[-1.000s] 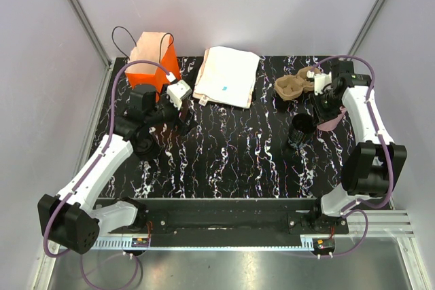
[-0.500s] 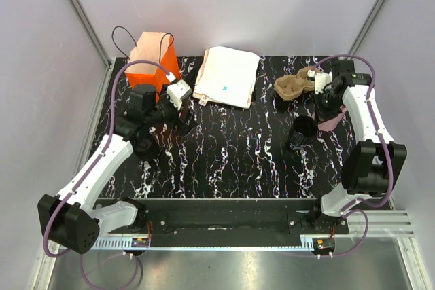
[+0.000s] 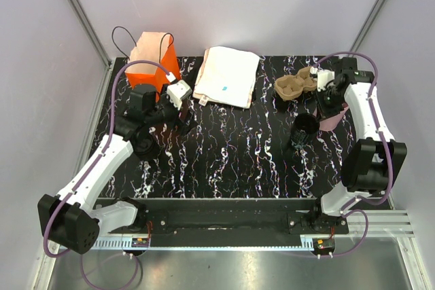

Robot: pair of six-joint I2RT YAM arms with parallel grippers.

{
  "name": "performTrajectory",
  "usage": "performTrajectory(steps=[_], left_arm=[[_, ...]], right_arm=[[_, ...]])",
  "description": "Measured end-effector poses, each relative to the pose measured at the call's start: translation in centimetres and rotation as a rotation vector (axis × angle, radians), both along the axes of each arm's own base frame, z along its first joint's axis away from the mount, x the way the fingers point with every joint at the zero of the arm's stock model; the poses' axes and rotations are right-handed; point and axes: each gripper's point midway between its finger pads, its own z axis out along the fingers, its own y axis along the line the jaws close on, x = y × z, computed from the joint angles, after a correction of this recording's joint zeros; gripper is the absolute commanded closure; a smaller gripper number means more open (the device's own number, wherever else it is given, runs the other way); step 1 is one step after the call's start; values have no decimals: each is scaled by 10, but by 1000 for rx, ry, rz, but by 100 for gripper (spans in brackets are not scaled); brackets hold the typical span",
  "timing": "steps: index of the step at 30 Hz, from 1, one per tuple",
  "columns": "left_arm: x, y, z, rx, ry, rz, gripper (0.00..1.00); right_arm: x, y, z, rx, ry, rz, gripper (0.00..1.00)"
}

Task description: Pack the takeout coffee

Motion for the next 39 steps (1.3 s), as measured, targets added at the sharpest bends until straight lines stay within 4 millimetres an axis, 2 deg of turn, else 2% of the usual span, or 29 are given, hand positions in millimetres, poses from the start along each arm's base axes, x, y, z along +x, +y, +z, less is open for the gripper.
performTrajectory(steps=[14, 24, 39], left_arm=[[0, 0, 0, 0, 0, 0, 1], [0, 0, 0, 0, 1, 0, 1], [0, 0, 0, -1, 1, 1, 1]], right_arm=[[6, -16, 3, -10, -11, -43, 100], [7, -36, 1, -28, -4, -89, 100], [9, -46, 8, -39, -23, -105, 100]])
